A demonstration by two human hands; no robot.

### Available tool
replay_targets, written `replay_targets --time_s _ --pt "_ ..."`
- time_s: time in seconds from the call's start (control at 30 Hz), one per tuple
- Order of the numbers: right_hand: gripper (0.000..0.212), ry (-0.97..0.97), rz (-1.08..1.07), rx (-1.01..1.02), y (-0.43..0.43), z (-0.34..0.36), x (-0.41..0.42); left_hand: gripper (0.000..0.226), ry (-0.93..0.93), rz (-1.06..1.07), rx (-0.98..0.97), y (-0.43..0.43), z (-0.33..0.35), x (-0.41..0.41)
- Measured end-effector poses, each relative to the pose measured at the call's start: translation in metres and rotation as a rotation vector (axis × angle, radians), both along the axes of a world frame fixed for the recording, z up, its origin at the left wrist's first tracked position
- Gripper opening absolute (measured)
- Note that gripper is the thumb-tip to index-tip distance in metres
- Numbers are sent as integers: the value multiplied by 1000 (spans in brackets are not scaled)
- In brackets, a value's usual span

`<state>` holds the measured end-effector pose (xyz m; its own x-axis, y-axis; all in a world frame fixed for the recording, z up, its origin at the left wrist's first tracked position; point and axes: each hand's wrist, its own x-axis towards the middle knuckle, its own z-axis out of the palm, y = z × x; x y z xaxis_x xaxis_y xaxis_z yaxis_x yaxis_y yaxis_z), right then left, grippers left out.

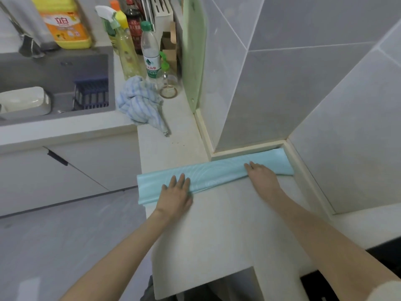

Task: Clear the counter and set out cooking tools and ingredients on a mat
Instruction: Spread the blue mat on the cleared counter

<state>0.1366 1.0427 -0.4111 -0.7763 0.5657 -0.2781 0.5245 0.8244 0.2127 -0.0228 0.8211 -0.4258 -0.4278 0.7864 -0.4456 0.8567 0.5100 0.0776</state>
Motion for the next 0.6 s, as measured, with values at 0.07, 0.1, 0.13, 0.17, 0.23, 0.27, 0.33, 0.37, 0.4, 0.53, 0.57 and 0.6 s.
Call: replay_targets --time_s 0.07,0.1,0.13,0.17,0.23,0.27,0.33,0.37,0.4,0.53,0.57,0.6 --pt "57 74 4 12 1 6 1 58 37 11 16 -2 1 -1" --pt "57 112 8 14 2 9 2 61 55 9 25 -4 3 -2" --pt "58 156 14 17 2 12 2 66 65 5 37 -5 5 -3" --pt "58 198 17 26 2 16 3 71 72 1 47 -6 6 -4" --pt "59 280 28 58 1 23 4 78 89 12 76 -10 10 -4" --pt "59 316 37 74 -1 27 5 81 90 33 104 -12 14 -4" --pt "58 383 53 97 -6 33 4 85 64 98 177 -17 23 -3" --pt "58 419 60 98 -10 38 3 84 40 143 226 -21 28 -3" --pt "58 458 72 99 -16 42 1 83 22 188 285 -27 35 -2" --pt "59 603 155 78 -45 59 -14 84 33 308 471 -66 49 -9" --pt "59 625 180 61 -53 62 -19 79 45 347 506 -76 50 -11" --pt "59 647 213 51 -61 64 -24 73 57 394 540 -88 52 -13"
